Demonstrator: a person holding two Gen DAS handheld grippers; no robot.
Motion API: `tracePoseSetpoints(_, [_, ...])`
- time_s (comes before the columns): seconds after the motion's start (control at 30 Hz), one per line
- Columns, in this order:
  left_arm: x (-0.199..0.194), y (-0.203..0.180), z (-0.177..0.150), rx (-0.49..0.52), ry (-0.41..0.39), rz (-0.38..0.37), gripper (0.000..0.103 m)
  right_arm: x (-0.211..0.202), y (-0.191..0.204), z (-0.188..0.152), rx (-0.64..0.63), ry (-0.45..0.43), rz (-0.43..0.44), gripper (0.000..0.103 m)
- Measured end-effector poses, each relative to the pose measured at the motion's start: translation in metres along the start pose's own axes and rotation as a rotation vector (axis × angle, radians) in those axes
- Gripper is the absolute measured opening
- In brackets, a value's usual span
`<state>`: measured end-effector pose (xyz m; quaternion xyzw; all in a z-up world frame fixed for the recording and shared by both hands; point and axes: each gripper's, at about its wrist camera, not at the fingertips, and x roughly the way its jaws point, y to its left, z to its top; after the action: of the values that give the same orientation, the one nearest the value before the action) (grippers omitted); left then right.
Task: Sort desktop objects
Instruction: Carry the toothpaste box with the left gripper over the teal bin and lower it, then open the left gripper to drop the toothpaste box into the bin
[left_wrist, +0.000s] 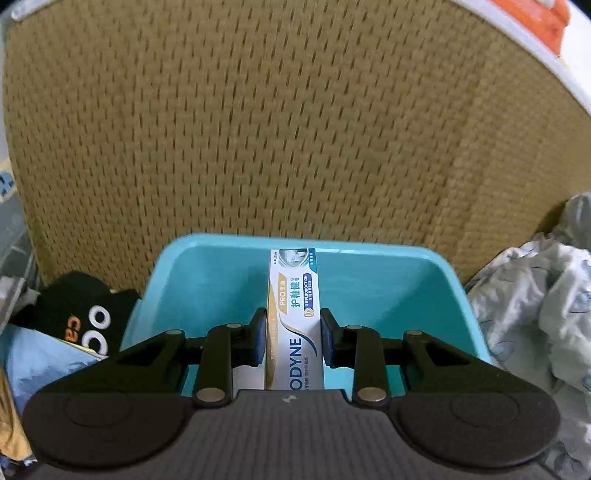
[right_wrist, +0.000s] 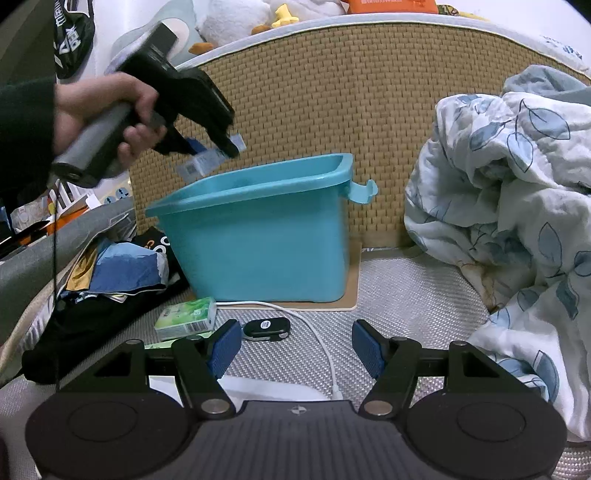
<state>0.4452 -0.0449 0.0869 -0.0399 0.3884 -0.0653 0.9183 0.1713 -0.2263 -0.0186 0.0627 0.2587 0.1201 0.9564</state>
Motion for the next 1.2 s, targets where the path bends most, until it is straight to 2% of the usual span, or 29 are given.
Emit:
tracePoseSetpoints(0.33, [0.031,0.005,-0.006,-0.015,0.078,0.023,0.032,0.0,-0.003,0.002,0.017,0.0,0.009,0.07])
tracePoseSetpoints(1.2, [0.032,-0.007,-0.015,0.024,0.09,0.049,0.032,0.001,0.0,0.004,0.005,0.009,0.016,0.07])
